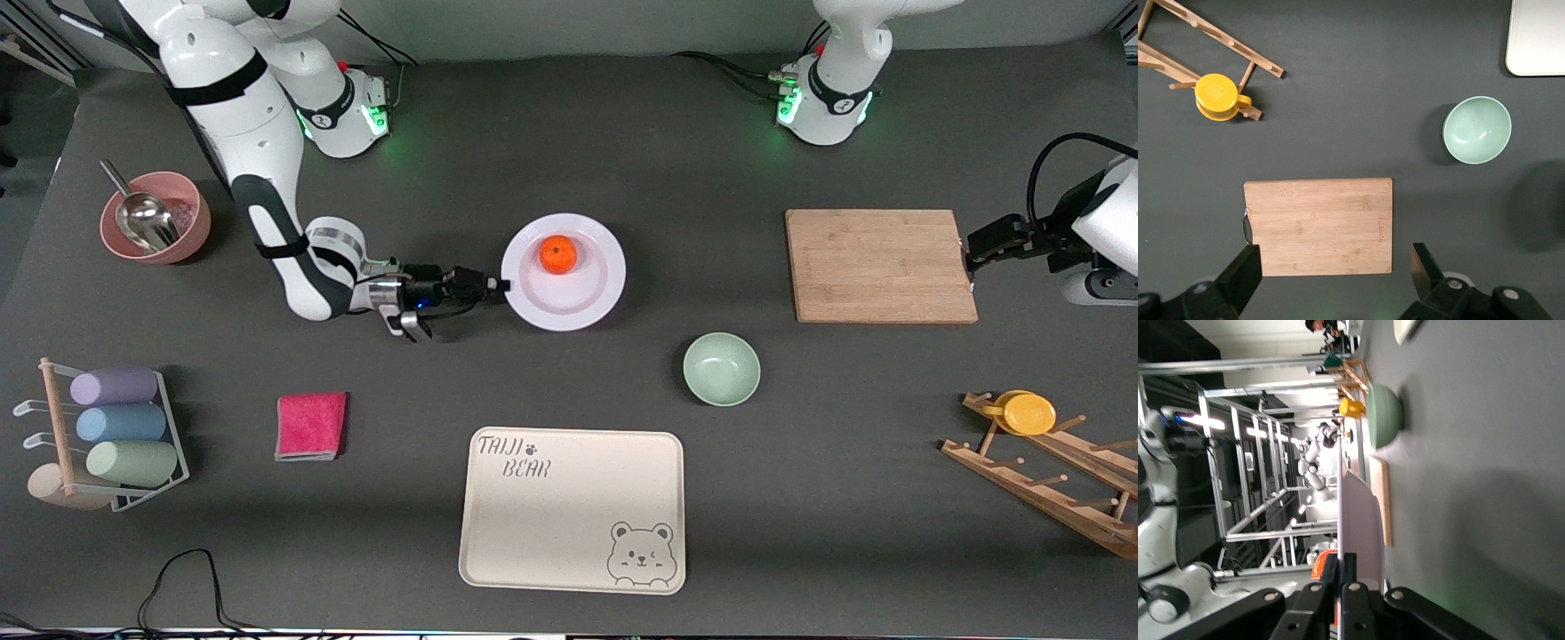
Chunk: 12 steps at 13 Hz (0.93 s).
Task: Place orange and plate with both arms
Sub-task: 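Carry the plate with the orange using the right gripper onto the bear tray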
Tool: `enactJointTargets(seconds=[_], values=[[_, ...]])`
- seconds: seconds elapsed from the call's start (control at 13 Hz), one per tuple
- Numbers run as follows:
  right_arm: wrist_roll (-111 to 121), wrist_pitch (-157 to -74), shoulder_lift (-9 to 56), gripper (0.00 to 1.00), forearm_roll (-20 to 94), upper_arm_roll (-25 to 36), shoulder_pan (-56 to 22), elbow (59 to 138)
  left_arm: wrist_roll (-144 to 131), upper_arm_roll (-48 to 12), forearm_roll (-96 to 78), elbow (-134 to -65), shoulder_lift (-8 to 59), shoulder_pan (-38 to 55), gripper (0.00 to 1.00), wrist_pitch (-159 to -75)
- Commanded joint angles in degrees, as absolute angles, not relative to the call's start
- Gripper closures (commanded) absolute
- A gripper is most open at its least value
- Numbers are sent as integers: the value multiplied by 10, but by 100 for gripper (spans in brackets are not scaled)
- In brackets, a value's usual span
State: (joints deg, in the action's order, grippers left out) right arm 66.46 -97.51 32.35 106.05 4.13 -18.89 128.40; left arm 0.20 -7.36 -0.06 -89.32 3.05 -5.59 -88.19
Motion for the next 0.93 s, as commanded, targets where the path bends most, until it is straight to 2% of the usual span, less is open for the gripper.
enactJointTargets(seconds=[0.0, 0.46, 0.62, 0.85], values=[[576, -963, 323, 100, 1043, 39, -164, 1211, 4, -69, -7, -885, 27, -50, 0, -871], [454, -966, 409, 100, 1040, 42, -131, 1023, 4, -55, -7, -885, 24, -25, 0, -869], [418, -969, 445, 100, 1038, 45, -118, 960, 4, -30, -7, -885, 24, -3, 0, -869], [368, -981, 508, 100, 1028, 63, -115, 861, 4, -28, -7, -885, 22, -2, 0, -868]])
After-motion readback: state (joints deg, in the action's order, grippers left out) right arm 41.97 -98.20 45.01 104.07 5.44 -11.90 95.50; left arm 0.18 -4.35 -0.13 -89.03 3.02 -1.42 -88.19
